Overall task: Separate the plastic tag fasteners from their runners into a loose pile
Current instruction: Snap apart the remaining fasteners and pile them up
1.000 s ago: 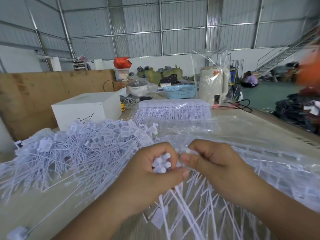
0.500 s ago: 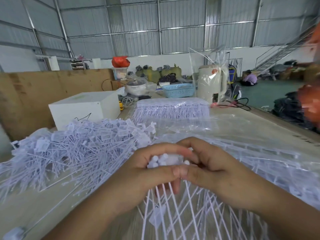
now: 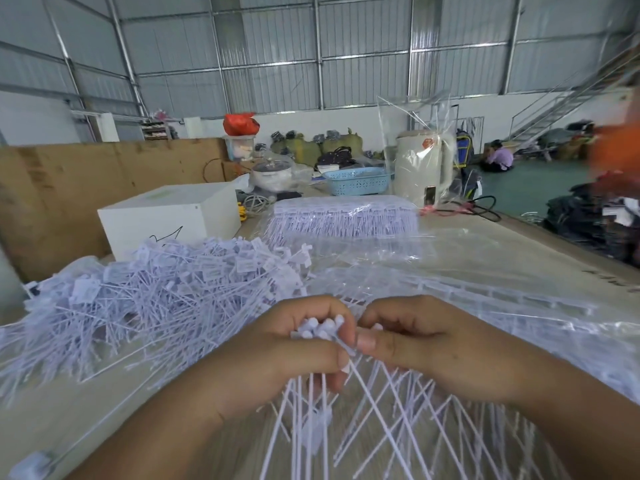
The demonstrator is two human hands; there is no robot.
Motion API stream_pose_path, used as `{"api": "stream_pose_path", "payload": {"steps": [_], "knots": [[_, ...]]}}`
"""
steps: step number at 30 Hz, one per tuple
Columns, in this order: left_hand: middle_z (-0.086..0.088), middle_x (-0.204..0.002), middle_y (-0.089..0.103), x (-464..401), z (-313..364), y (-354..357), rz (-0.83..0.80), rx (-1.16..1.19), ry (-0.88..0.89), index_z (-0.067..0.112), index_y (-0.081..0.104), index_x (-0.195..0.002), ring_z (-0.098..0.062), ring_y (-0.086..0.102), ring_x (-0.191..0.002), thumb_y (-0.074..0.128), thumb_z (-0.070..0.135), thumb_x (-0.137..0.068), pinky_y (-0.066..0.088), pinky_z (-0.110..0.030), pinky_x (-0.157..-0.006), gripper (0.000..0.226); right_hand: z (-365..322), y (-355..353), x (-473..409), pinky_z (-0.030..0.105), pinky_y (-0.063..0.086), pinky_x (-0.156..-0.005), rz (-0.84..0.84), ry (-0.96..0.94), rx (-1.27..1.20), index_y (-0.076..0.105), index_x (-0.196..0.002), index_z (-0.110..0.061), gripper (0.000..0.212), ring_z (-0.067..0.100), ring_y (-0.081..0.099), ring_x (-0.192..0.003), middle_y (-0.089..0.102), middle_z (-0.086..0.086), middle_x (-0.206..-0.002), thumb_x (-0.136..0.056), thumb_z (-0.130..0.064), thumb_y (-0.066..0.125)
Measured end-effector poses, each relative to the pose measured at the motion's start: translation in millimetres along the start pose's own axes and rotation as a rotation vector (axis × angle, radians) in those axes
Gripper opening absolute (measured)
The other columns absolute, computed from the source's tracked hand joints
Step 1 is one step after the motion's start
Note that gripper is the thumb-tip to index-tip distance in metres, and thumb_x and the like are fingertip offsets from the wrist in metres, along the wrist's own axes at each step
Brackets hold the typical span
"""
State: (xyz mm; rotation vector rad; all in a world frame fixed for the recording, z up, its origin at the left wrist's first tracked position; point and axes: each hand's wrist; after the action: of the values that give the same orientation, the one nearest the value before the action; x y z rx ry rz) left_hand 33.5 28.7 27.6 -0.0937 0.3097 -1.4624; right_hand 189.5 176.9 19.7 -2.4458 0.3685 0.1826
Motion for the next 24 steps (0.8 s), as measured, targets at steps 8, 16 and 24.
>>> {"api": "stream_pose_path", "payload": {"steps": [8, 16, 24], "knots": [[0.006, -0.06, 0.059, -5.1, -3.7, 11.6, 0.227, -0.025, 0.101, 0.028, 0.062, -0.067, -0.008, 0.056, -0.058, 0.077, 0.029, -0.068, 0.043, -0.016, -0.056, 0.015, -6.7, 4.8, -0.9, 0.018, 0.025, -0.045, 0.217, 0.014, -0.045, 0.046, -0.064, -0.011, 0.042, 0.007, 0.029, -0.048, 0.031, -0.011, -0.054, -0.084, -0.044, 0.062], [-0.001, -0.061, 0.064, -10.8, -12.7, 14.1, 0.612, 0.066, 0.07, 0.023, 0.068, -0.074, -0.014, 0.059, -0.055, 0.069, 0.028, -0.068, 0.045, -0.028, -0.056, 0.008, 0.4, -14.5, -4.0, 0.024, 0.031, -0.047, 0.732, 0.024, 0.019, 0.044, -0.071, -0.001, 0.052, 0.015, 0.034, -0.05, 0.036, 0.004, -0.057, -0.088, -0.048, 0.058], [0.002, -0.062, 0.065, -4.7, -5.7, 15.7, 0.118, 0.064, 0.013, 0.037, 0.073, -0.105, -0.01, 0.06, -0.056, 0.069, 0.011, -0.059, 0.048, -0.018, -0.054, 0.053, -0.3, 18.7, -2.8, 0.057, 0.047, -0.068, 0.105, -0.075, -0.212, 0.053, -0.116, -0.035, 0.038, 0.038, 0.061, -0.07, 0.068, 0.016, -0.079, -0.084, -0.055, 0.061]]}}
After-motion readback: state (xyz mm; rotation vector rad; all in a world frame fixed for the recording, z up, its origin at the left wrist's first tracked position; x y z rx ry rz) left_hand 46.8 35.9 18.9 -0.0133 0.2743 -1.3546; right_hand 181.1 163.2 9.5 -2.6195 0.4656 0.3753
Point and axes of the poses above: each hand's wrist, its own x-axis away from the middle knuckle, its own y-axis out of the palm, z = x × y
